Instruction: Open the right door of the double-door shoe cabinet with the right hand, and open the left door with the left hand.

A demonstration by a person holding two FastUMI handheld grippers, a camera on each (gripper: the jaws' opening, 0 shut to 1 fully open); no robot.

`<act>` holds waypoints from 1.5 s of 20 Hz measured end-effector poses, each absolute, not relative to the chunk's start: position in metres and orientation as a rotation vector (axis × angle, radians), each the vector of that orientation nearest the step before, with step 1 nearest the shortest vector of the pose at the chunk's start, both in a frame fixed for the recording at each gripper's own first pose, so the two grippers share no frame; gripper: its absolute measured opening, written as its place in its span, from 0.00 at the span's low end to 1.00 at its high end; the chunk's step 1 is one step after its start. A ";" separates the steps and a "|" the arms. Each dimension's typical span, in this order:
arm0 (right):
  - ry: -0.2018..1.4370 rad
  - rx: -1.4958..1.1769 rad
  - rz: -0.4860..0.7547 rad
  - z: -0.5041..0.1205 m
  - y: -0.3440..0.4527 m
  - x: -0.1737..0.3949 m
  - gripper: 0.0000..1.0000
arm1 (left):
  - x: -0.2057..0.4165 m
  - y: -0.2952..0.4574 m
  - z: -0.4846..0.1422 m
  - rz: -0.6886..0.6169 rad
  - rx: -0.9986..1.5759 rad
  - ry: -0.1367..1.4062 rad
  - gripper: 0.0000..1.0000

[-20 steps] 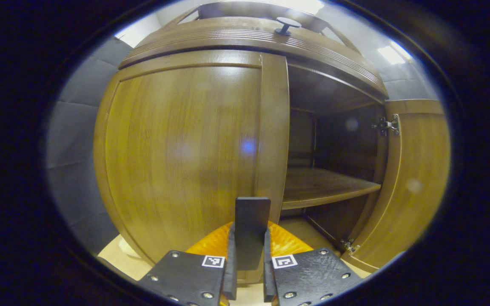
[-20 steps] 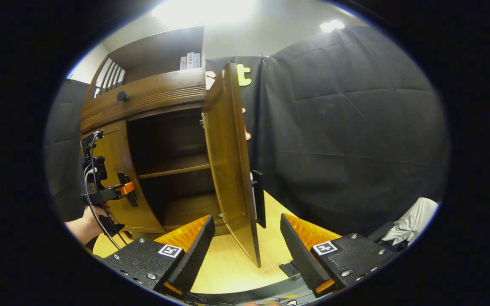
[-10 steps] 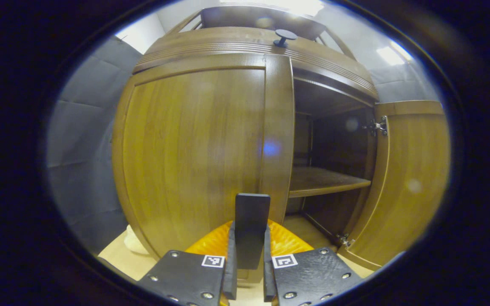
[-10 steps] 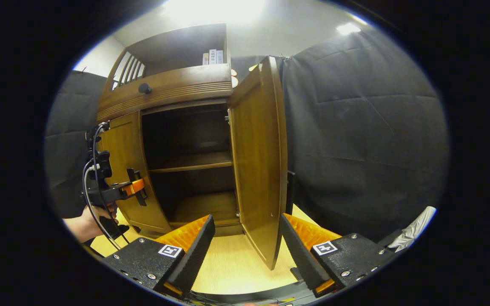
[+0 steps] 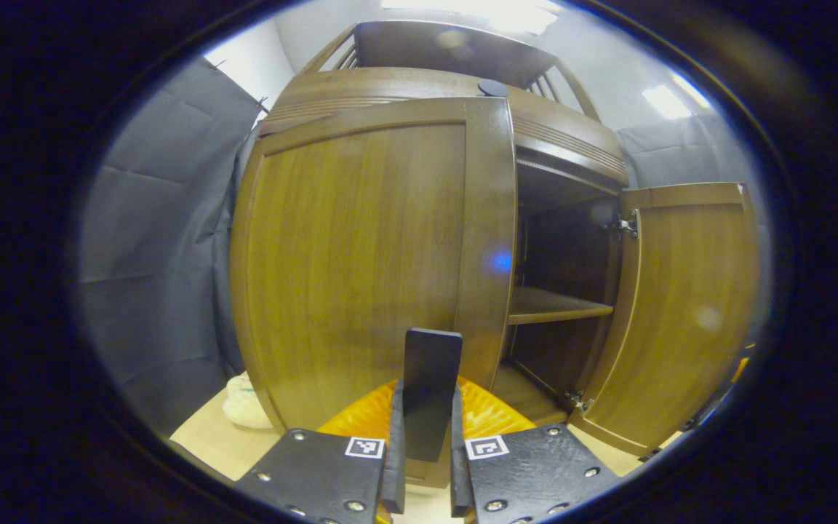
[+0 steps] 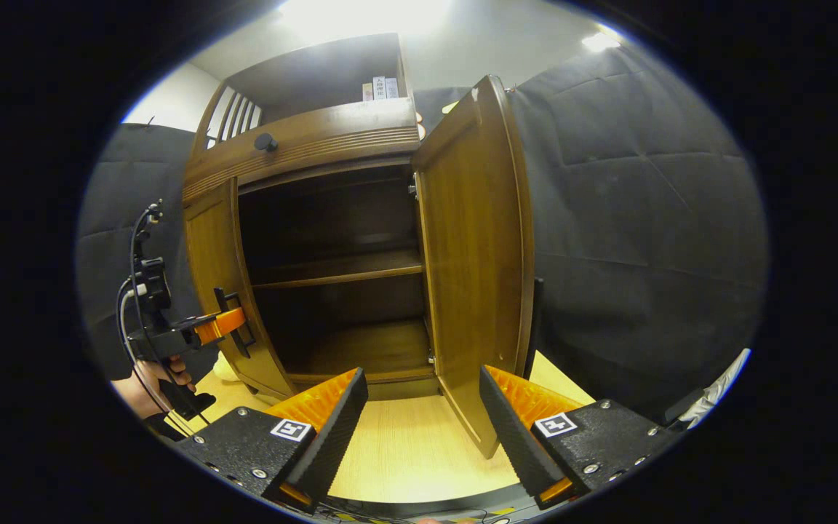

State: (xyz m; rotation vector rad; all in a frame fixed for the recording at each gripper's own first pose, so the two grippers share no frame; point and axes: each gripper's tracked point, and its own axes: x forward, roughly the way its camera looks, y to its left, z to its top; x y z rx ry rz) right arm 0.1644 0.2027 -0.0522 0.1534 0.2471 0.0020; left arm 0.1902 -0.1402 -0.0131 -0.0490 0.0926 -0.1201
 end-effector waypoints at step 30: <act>0.315 0.178 0.244 -0.076 0.307 0.201 0.95 | 0.130 -0.061 -0.009 0.104 -0.054 0.045 0.06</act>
